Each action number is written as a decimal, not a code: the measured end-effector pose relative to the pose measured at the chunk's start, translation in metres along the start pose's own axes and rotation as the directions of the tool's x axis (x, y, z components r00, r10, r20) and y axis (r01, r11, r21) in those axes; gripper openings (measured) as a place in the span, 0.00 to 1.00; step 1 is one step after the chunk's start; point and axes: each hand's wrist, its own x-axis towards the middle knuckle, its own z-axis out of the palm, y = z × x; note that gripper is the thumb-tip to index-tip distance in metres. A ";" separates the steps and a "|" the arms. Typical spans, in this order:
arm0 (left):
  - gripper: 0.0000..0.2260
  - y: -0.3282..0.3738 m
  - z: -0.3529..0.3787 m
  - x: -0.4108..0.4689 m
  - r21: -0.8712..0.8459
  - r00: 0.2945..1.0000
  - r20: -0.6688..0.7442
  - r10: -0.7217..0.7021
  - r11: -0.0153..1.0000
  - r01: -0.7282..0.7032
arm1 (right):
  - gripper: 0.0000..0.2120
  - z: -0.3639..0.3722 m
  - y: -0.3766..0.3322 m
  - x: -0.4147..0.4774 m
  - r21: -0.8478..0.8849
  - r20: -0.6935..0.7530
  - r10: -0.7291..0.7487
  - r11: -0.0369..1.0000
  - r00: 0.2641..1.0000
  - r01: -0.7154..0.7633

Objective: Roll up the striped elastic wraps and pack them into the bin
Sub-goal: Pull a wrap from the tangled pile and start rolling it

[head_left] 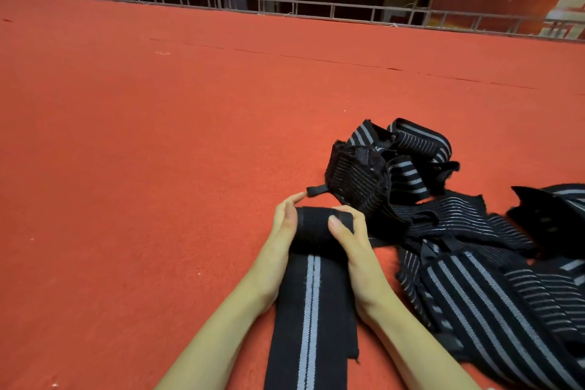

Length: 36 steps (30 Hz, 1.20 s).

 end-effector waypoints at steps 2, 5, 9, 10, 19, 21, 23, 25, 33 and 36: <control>0.25 0.002 -0.003 0.003 0.023 0.989 0.007 -0.147 0.989 0.147 | 0.16 0.000 0.001 0.001 -0.003 0.015 0.012 1.000 1.000 -0.012; 0.17 0.006 -0.018 -0.003 0.122 0.957 0.155 -0.243 0.967 0.226 | 0.21 -0.003 0.002 0.002 -0.003 0.032 0.040 0.999 0.999 -0.040; 0.14 0.011 -0.020 -0.004 0.014 0.970 0.158 -0.183 0.983 0.183 | 0.28 -0.005 0.004 0.002 0.008 0.035 0.060 0.998 0.998 -0.061; 0.15 0.010 -0.020 -0.004 0.003 0.977 0.147 -0.154 0.988 0.155 | 0.31 -0.005 0.003 0.002 0.027 0.026 0.068 0.997 0.997 -0.069; 0.20 0.012 -0.022 -0.007 0.013 0.974 0.185 -0.129 0.992 0.129 | 0.31 -0.007 -0.004 -0.001 -0.100 0.038 -0.012 0.995 0.999 0.016; 0.20 0.013 -0.023 -0.007 0.036 0.964 0.185 -0.190 0.982 0.186 | 0.32 -0.006 -0.002 -0.003 -0.127 0.064 -0.024 0.991 0.998 0.032; 0.18 0.012 -0.022 -0.006 0.063 0.971 0.161 -0.178 0.983 0.170 | 0.30 -0.005 0.000 -0.003 -0.133 0.081 -0.030 0.990 0.996 0.041; 0.17 0.011 -0.022 -0.006 0.065 0.978 0.157 -0.135 0.990 0.126 | 0.33 -0.006 0.000 -0.003 -0.128 0.097 -0.031 0.991 0.995 0.043; 0.19 0.001 -0.022 -0.005 0.271 0.976 0.204 0.077 0.954 -0.132 | 0.27 -0.005 0.006 0.001 -0.077 0.024 0.044 0.996 0.999 -0.042; 0.17 0.001 -0.016 -0.004 0.241 0.980 0.198 0.031 0.967 -0.079 | 0.22 -0.007 0.004 0.001 -0.082 0.012 0.007 0.997 1.000 -0.006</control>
